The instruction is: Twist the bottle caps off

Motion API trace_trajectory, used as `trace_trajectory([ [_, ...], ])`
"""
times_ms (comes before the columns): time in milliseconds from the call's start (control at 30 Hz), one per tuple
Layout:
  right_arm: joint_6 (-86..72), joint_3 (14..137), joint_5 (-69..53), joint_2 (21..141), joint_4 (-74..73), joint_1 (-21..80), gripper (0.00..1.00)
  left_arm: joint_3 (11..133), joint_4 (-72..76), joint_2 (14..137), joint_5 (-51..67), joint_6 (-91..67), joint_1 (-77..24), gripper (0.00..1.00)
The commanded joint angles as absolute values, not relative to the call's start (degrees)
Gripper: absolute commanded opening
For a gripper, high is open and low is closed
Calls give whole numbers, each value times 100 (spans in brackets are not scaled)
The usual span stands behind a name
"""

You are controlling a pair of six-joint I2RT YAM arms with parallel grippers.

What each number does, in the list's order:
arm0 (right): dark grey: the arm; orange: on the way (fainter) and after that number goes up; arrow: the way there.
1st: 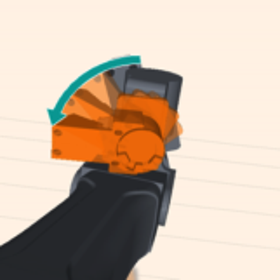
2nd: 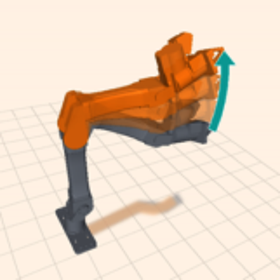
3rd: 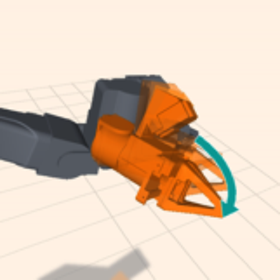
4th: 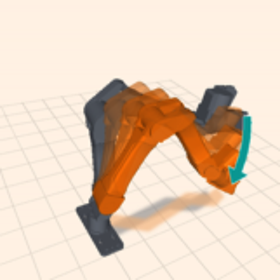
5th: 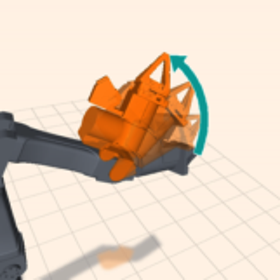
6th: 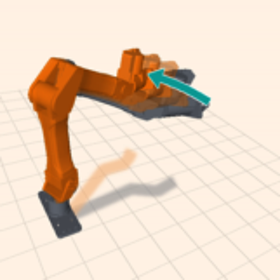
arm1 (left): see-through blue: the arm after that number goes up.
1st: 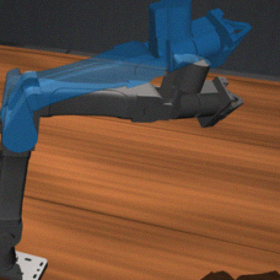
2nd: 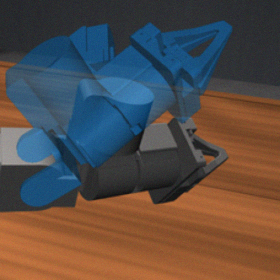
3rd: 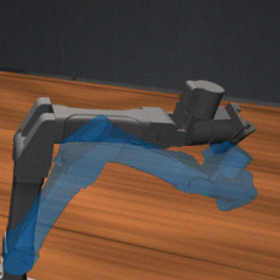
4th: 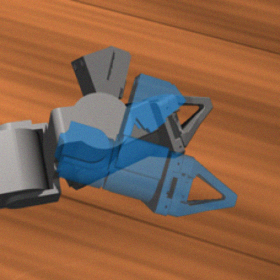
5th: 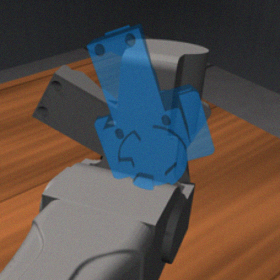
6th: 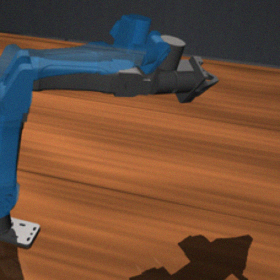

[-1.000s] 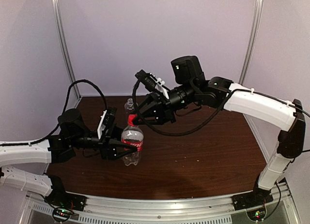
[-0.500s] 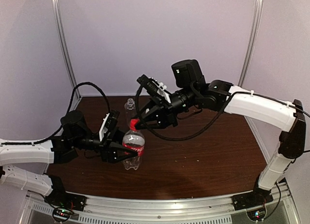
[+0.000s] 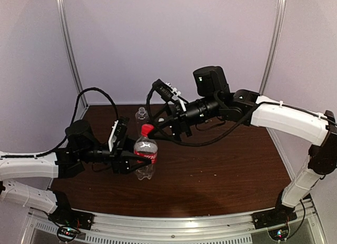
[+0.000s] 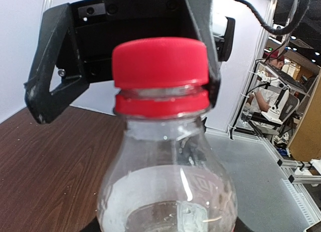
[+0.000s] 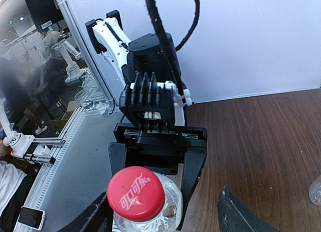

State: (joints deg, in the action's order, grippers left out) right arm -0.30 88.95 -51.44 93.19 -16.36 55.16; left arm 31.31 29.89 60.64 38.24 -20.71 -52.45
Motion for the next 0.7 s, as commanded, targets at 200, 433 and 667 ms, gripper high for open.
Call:
trace_trajectory([
  [200, -1162, 8891, -3213, 8678, -1605, 5568, 73, 3542, 2558, 5963, 2651, -1740, -5255, 30],
  [433, -1927, 8949, -2188, 8734, -1530, 5630, 74, 3758, 2107, 6134, 1877, -1762, -5256, 30],
  [667, -2177, 9084, -2126, 9042, -1516, 5690, 80, 3857, 2145, 6292, 1807, -1872, -5256, 30],
])
